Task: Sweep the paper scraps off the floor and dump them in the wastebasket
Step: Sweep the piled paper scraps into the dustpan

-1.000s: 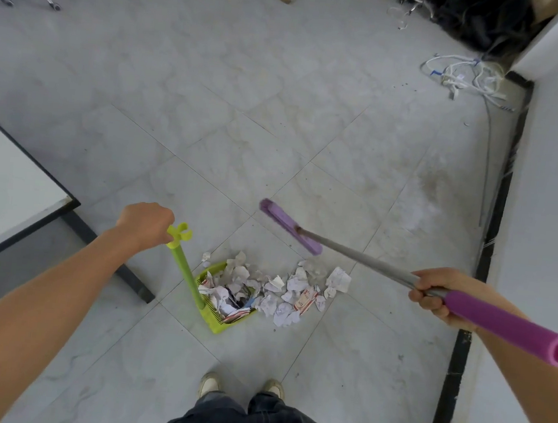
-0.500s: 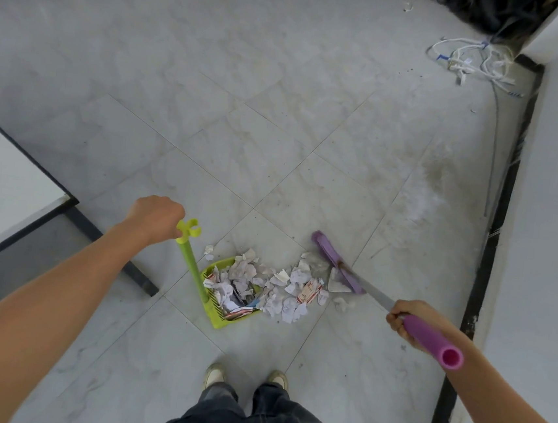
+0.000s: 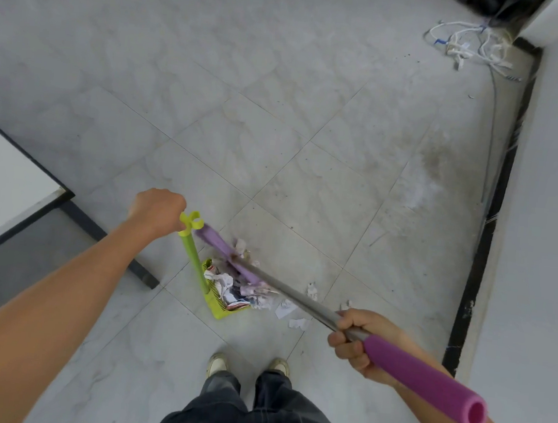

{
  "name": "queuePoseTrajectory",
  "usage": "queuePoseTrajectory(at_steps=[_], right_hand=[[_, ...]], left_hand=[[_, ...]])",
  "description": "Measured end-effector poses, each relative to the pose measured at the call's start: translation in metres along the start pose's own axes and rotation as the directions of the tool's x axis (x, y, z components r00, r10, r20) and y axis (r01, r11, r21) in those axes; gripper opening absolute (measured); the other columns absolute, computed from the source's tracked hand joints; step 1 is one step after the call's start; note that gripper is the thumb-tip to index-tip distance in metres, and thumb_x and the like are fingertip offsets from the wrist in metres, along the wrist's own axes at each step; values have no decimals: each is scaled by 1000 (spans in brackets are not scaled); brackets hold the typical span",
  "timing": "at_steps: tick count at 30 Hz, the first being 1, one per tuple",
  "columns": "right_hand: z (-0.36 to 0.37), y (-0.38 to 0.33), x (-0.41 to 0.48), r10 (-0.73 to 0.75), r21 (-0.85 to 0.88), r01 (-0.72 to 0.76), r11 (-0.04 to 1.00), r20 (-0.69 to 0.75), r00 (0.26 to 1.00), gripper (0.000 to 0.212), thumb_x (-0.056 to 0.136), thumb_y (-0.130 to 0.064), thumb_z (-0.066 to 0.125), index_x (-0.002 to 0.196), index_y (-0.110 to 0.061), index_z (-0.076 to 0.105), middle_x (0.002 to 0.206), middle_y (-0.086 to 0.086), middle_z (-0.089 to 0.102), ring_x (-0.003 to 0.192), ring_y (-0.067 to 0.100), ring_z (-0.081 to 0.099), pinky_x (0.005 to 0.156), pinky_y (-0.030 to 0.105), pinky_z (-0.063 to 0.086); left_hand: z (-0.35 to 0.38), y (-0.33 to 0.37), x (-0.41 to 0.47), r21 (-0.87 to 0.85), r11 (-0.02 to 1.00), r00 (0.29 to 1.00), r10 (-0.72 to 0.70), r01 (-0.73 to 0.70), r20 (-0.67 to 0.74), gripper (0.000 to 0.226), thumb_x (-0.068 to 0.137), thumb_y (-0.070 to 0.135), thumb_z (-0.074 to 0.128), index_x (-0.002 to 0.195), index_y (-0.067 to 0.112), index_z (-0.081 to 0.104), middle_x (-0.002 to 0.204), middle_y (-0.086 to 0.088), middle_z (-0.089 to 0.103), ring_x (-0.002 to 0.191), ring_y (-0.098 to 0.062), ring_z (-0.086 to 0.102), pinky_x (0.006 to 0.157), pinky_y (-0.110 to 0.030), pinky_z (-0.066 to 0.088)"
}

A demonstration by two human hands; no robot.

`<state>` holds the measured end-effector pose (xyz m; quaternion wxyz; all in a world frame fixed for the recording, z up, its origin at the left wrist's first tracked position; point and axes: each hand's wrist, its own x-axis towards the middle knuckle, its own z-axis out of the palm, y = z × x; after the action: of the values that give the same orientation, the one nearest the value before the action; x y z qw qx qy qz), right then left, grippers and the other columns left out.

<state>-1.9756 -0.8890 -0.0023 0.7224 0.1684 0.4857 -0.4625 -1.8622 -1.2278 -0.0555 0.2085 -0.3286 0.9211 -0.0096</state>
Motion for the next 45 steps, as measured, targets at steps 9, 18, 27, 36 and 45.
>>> queuePoseTrajectory(at_steps=[9, 18, 27, 36, 45], right_hand=[[9, -7, -34, -162, 88, 153, 984, 109, 981, 87, 20, 6, 87, 92, -7, 38, 45, 9, 49, 24, 13, 45, 20, 18, 35], [-17, -57, -46, -241, -526, 210, 824, 11, 971, 54, 56, -6, 53, 107, -6, 35, 47, 5, 50, 26, 9, 43, 24, 13, 33], [-44, -132, 32, -287, -910, 143, 390, 27, 958, 7, 70, -4, 53, 70, -5, 46, 49, 3, 56, 36, 11, 48, 36, 18, 37], [-55, -135, 85, -171, -983, 99, 153, 72, 983, 7, 73, -3, 53, 70, -5, 48, 61, 9, 53, 44, 13, 50, 41, 19, 40], [-132, -135, 54, -216, -978, -155, -141, -122, 969, 56, 76, 7, 45, 132, 2, 39, 62, 10, 46, 29, 11, 45, 34, 19, 40]], left_hand=[[3, 1, -11, -8, 1000, 1000, -2, 2, -18, 25, 86, 32, 59, 99, 13, 67, 98, -6, 65, 96, -26, 61, 66, -24, 36], [12, 5, -45, 23, 999, 999, -46, 46, 15, 27, 89, 38, 54, 100, 16, 65, 98, -4, 63, 100, -23, 61, 65, -24, 36], [33, 28, -128, -93, 933, 936, -341, 348, 84, 28, 92, 41, 50, 111, 27, 64, 118, -1, 63, 113, -22, 58, 85, -25, 46], [72, 51, -208, -81, 821, 823, -553, 565, 128, 27, 90, 47, 49, 102, 27, 63, 110, 4, 65, 109, -19, 61, 81, -26, 47], [87, 36, -223, -110, 770, 778, -617, 628, 122, 29, 87, 52, 52, 104, 33, 65, 109, 5, 66, 107, -19, 62, 77, -25, 47]])
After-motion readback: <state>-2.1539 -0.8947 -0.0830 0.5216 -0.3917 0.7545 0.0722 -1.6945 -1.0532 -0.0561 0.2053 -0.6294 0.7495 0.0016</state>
